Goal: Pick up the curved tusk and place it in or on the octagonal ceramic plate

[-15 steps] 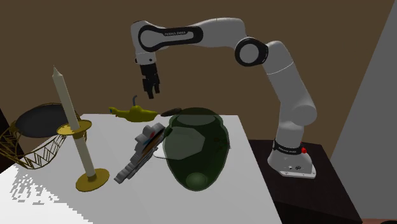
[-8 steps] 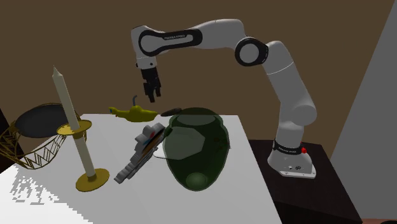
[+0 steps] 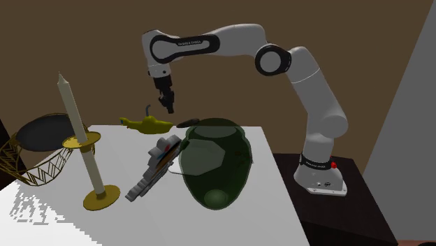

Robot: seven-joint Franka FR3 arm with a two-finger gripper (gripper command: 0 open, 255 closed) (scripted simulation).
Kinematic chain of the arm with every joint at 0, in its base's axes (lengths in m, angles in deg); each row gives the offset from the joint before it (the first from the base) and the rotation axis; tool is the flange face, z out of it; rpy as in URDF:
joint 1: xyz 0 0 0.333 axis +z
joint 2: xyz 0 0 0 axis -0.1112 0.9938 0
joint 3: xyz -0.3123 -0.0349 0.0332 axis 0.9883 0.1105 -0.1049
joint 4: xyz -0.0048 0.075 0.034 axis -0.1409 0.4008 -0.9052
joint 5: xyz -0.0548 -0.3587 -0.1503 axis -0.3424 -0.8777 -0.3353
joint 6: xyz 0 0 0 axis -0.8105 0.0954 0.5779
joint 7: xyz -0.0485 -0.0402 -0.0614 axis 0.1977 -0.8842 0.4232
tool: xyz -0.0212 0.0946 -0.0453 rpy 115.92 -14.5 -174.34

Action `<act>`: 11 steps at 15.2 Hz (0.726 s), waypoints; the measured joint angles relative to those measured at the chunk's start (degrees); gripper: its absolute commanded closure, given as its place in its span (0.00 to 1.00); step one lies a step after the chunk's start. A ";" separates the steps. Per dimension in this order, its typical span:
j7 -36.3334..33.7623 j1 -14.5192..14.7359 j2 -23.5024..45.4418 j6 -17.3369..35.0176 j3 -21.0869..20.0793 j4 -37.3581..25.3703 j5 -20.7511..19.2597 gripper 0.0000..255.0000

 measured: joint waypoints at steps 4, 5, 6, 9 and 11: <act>-0.11 0.06 0.52 -0.54 0.02 -0.86 0.00 0.00; 1.64 -0.17 -0.65 0.73 -0.13 1.53 -0.45 0.00; 4.68 -0.56 -2.44 2.74 -0.37 5.21 -1.16 0.00; 16.51 -2.25 -8.07 10.77 -1.42 17.71 -3.68 0.00; 24.74 -3.23 -11.49 15.22 -2.42 24.11 -4.91 0.00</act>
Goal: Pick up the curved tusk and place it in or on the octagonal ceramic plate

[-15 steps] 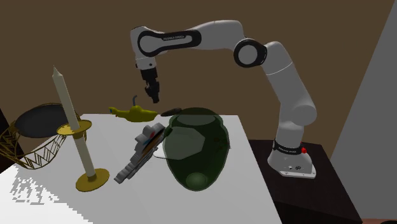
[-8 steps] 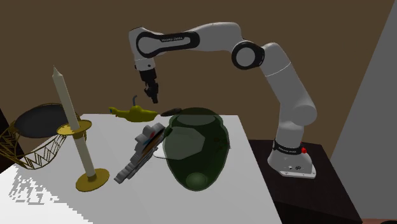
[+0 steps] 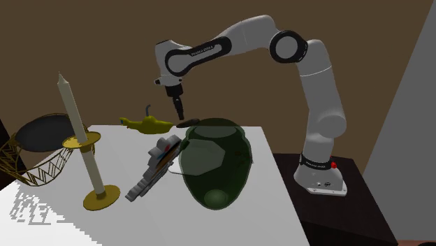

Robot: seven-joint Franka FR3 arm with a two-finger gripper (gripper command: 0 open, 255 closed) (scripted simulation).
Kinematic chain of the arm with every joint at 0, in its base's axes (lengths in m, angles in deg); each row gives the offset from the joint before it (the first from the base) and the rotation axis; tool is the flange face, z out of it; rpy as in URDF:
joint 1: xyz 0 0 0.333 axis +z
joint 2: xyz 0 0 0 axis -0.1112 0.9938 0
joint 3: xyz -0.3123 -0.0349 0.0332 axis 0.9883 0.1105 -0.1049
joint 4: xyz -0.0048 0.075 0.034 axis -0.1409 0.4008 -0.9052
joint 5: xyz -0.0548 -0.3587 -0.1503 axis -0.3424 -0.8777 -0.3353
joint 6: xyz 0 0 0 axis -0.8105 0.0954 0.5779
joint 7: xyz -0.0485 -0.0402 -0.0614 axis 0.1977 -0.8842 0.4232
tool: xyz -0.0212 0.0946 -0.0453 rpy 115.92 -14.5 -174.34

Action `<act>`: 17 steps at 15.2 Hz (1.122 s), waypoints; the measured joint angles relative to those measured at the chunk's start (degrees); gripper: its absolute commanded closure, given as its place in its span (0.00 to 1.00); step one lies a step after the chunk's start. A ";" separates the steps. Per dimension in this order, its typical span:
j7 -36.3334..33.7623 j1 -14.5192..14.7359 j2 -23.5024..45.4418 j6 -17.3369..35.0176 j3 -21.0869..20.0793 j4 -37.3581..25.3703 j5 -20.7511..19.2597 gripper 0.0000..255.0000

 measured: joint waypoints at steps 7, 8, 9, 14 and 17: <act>7.02 -0.06 -0.12 6.38 0.49 4.88 0.84 0.00; 7.27 -0.02 -0.16 7.19 0.69 5.51 1.32 0.00; 7.17 0.16 -0.36 8.31 0.96 6.90 1.22 0.00; 7.35 0.96 -0.66 9.48 1.50 7.99 -0.59 0.00; 7.32 0.54 -1.21 10.37 1.90 9.68 -0.72 1.00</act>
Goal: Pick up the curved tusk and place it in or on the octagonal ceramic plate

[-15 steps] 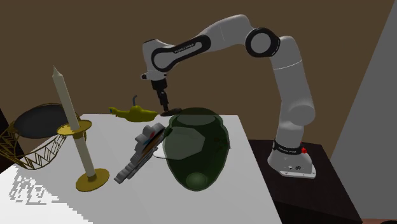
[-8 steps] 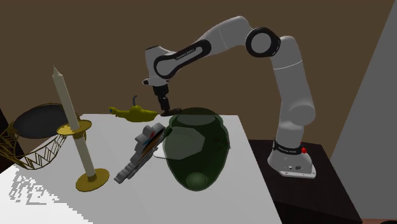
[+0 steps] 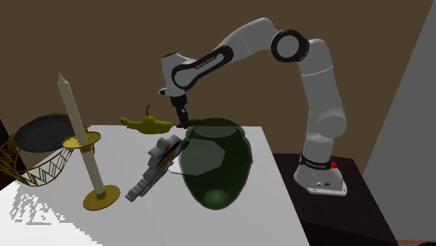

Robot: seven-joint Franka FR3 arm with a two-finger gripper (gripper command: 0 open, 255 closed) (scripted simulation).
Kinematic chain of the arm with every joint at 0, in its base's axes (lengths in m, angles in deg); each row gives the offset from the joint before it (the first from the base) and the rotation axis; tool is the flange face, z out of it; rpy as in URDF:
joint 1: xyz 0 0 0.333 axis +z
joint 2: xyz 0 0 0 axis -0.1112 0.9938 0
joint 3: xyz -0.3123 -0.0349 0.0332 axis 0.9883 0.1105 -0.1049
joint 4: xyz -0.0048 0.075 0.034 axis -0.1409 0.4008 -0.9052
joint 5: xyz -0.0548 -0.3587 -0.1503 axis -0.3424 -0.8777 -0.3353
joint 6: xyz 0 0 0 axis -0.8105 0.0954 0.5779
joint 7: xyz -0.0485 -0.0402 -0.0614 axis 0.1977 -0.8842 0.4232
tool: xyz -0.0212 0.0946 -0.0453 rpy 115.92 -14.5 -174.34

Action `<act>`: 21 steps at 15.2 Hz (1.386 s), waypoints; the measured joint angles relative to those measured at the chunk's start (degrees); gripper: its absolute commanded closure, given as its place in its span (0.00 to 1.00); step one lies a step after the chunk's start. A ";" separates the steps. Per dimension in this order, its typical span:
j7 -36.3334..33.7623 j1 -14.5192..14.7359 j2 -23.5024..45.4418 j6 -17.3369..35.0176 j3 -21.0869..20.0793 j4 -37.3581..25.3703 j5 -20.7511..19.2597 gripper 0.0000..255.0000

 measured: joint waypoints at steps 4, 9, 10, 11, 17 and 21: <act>0.05 -0.10 -0.35 -0.58 0.04 0.36 -0.26 1.00; -0.06 -0.11 -0.25 -1.34 0.04 0.52 -0.25 1.00; -0.17 -0.10 0.24 -2.17 0.03 -0.23 -0.27 1.00; -0.25 -0.08 0.77 -3.37 0.01 -1.23 -0.26 1.00; 0.41 -0.25 0.69 -5.93 0.17 -2.99 0.70 1.00; 0.35 0.18 0.43 -9.66 0.28 -5.63 0.62 1.00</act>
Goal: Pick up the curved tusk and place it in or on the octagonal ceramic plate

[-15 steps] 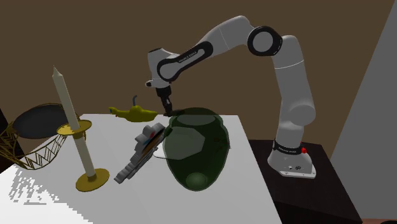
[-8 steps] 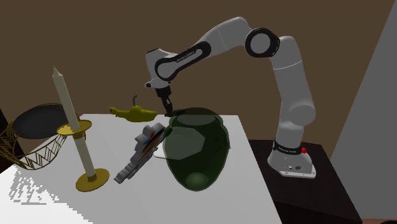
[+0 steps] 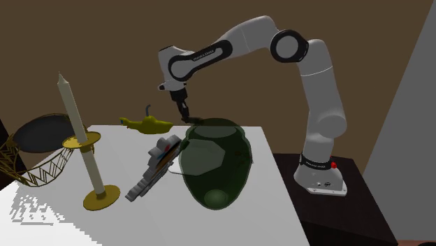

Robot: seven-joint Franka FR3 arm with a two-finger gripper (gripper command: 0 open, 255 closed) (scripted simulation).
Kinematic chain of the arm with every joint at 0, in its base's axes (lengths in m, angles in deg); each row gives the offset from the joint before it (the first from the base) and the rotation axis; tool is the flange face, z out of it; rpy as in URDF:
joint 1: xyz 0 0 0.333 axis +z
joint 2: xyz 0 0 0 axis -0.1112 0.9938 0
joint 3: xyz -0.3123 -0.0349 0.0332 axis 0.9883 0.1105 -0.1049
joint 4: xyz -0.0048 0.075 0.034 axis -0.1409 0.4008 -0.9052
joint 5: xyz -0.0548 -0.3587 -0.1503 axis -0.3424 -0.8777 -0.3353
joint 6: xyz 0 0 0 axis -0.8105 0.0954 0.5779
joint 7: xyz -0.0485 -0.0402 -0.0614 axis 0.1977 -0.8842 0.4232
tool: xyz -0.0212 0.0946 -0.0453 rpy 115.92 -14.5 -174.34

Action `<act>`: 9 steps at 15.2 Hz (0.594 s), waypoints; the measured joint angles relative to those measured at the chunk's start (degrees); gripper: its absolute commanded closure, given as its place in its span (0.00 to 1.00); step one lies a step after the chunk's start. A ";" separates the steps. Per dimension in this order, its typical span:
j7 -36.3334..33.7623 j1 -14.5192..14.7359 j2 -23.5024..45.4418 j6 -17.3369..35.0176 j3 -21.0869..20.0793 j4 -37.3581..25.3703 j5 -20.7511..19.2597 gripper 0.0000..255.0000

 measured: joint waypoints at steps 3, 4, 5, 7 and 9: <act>0.69 -0.29 -1.35 -1.56 0.29 -0.82 0.27 1.00; 0.76 -0.17 -1.13 -2.42 0.24 -1.45 0.86 1.00; 0.75 -0.04 -0.93 -3.14 0.32 -1.92 1.36 1.00; -0.63 0.68 -2.83 -2.37 0.47 -0.95 0.06 1.00; -2.75 1.95 -4.84 -1.66 -0.11 1.23 -0.27 1.00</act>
